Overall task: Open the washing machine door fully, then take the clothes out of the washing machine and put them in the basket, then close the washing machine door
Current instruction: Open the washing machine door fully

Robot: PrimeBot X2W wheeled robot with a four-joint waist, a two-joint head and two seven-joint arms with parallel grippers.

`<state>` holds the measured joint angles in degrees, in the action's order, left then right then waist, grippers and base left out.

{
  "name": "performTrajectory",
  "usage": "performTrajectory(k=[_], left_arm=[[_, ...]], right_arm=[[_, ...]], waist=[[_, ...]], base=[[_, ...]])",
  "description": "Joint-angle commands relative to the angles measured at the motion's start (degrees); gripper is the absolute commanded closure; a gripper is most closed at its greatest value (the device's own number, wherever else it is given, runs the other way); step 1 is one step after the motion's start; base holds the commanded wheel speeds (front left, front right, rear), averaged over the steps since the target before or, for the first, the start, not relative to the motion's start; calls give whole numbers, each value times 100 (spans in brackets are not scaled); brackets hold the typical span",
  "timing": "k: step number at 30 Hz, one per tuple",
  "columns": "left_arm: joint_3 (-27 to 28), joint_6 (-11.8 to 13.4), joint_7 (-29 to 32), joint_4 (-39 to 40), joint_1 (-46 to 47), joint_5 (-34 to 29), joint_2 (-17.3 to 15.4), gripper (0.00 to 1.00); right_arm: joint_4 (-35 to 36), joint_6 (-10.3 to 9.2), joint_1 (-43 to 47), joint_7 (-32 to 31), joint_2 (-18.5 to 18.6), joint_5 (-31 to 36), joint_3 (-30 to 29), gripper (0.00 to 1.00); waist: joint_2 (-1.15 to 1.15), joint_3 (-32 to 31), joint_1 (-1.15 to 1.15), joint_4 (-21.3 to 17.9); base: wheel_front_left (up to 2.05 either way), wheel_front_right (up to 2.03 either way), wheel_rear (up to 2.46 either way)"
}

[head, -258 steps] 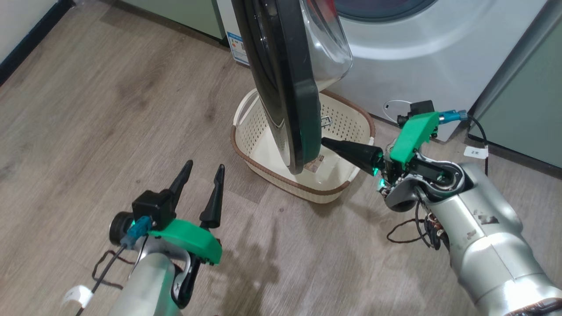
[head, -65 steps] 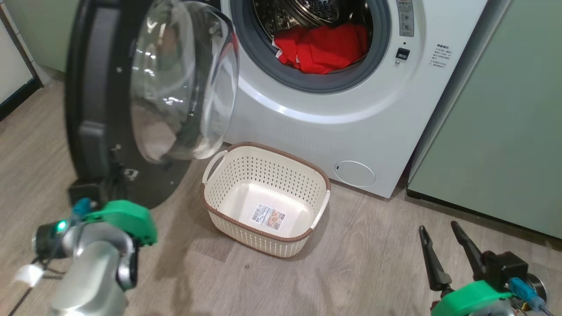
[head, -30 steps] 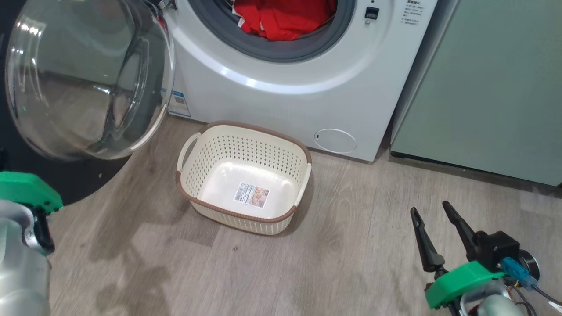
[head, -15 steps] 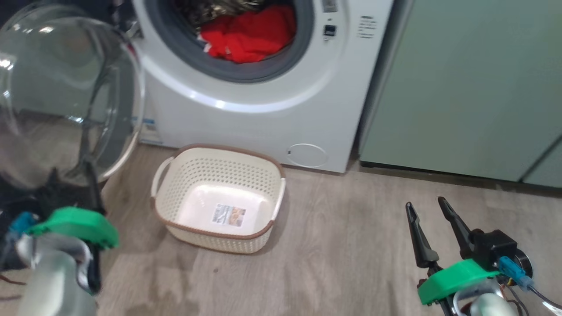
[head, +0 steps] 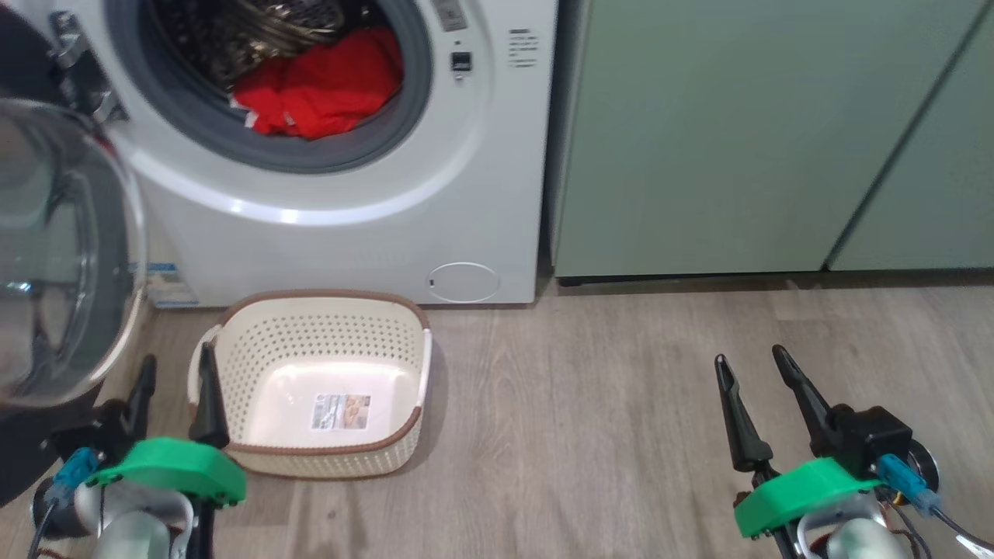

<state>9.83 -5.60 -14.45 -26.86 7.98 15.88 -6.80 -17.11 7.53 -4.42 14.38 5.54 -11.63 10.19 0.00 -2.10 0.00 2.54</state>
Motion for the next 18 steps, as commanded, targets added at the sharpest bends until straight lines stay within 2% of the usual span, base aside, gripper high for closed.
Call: performTrajectory(k=[1,7,18], left_arm=[[253,-33,-54,214,168,-87,-113,0],[296,-69,-54,249,96,-269,-11,0],[278,-96,-54,174,76,-562,18,0]], right_arm=[[209,-4,-54,62,-23,36,98,0],[225,-4,-17,62,-7,35,53,0],[251,-4,67,62,-3,58,-63,0]], waist=[[0,-28,0,-134],[0,-47,0,-278],[0,-75,0,-244]], base=[[0,0,0],[0,0,0],[0,0,0]])
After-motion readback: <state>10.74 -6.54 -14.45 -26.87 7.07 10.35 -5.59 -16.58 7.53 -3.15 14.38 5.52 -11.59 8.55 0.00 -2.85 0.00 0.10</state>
